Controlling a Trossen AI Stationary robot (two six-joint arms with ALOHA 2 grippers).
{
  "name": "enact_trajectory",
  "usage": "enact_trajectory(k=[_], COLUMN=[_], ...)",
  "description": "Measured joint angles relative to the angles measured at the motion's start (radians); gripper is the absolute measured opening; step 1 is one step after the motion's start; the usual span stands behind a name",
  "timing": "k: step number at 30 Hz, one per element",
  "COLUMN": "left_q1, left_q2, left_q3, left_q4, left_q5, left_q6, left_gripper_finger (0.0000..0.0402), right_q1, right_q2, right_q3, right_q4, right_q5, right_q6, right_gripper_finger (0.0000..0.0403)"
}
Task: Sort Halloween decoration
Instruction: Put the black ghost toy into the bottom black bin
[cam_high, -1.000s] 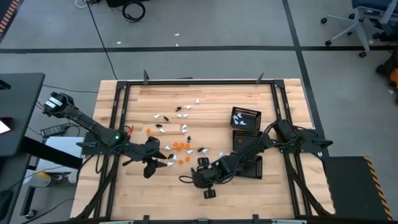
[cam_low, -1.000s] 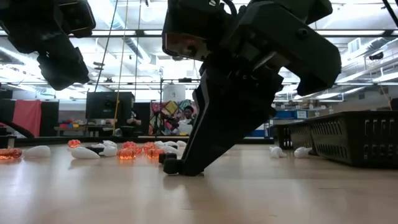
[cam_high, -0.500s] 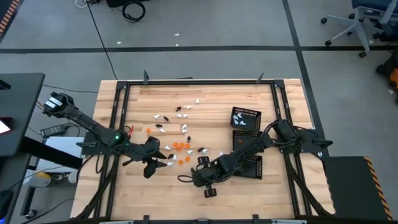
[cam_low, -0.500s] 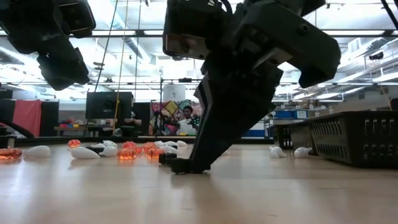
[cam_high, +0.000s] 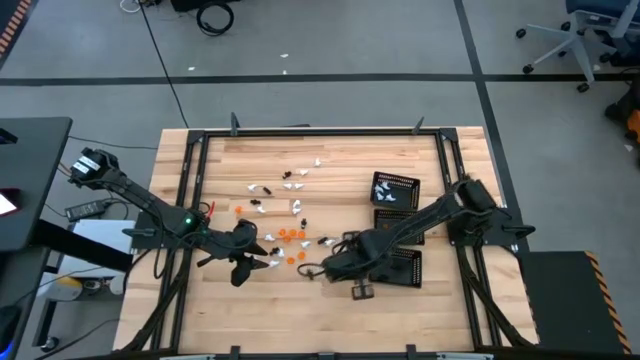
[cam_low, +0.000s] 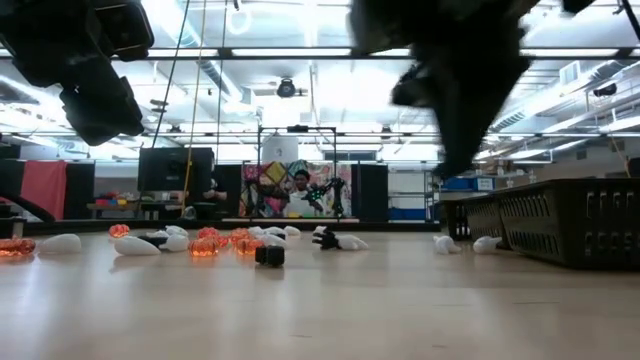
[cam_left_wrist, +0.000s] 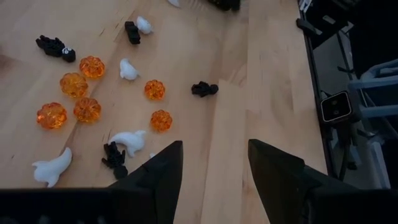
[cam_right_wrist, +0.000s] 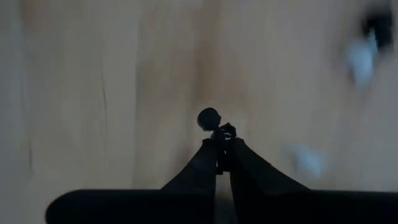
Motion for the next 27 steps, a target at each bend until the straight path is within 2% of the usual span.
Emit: enact_trajectory(k=[4,9,17,20,23,27], left_q1=[0.000,0.000,0.001,0.001,0.001,0.001], left_q2=[0.000,0.000,0.000,0.000,0.000,0.000], left_q3=[0.000,0.000,0.000,0.000,0.000,0.000], left_q4=[0.002,0.008,0.008,0.008,-0.007,-0.052], left_q5=[0.000,0.000,0.000,-0.018,-0.057,-0.079], left_q6=[0.000,0.000,-0.001,-0.014,-0.025,-0.052], left_gripper_finger=[0.0192,0.0192,0.0192,0.0192,0.0192,0.0192], right_q1=[-0.003,0.012,0.031,0.030,0.029,0.028], right_q2=[-0.078,-0.152,-0.189,-0.189,-0.189,-0.189], right_q3=[0.000,-0.047,-0.287,-0.355,-0.391,-0.398], right_q4=[-0.141,-0.212,-0.194,-0.129,-0.068,-0.061], right_q5=[-0.070,-0.081,-0.111,-0.152,-0.194,-0.189], right_q6=[0.067,0.109,0.171,0.186,0.191,0.212], right_gripper_finger=[0.0034,0.0036,0.0085,0.0107,0.0128,0.0159])
